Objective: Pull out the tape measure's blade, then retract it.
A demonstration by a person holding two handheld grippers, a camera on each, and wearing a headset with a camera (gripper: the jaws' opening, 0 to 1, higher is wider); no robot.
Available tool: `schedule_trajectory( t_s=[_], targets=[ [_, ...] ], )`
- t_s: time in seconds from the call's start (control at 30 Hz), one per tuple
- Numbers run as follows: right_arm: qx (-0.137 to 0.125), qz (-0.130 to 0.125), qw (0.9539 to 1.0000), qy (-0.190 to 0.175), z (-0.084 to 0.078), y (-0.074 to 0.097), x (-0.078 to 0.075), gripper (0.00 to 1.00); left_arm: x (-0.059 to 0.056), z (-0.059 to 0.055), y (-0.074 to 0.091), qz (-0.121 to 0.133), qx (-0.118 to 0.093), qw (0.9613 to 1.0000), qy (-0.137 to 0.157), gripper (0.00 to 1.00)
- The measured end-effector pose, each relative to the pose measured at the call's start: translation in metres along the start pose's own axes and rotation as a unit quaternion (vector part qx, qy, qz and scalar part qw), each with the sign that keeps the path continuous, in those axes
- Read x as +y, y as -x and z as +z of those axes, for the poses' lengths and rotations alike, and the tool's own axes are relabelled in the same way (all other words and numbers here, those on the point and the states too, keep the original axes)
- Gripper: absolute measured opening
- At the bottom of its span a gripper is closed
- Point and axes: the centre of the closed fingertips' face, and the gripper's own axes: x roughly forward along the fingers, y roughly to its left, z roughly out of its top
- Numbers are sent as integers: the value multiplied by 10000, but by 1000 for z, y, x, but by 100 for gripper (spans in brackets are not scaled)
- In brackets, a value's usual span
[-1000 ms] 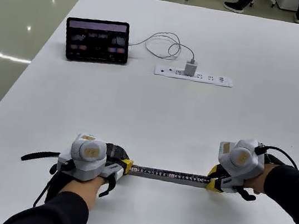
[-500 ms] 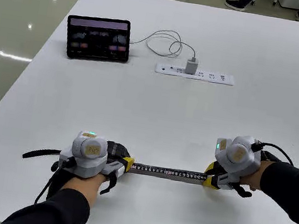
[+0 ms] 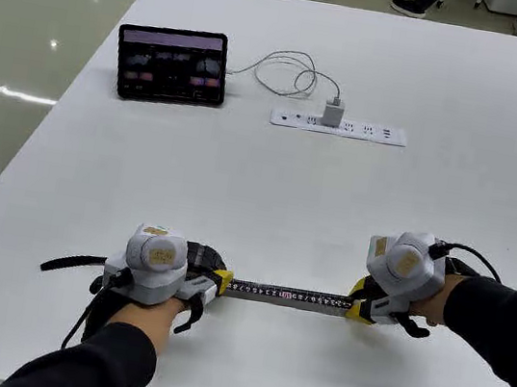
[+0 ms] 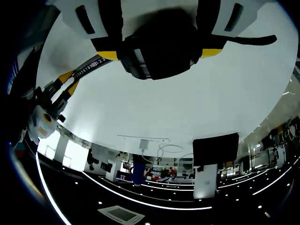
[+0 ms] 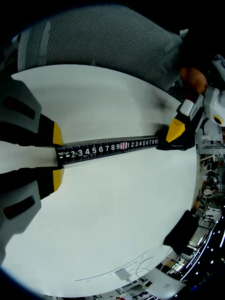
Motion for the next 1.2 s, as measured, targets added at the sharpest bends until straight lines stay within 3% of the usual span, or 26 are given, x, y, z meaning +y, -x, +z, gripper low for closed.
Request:
schedule_trajectory(
  t_s=[1.2],
  targets=[
    [-144, -55, 9998, -132, 20, -9, 2, 11, -1, 0, 0, -55, 14, 10000, -35, 59]
  ],
)
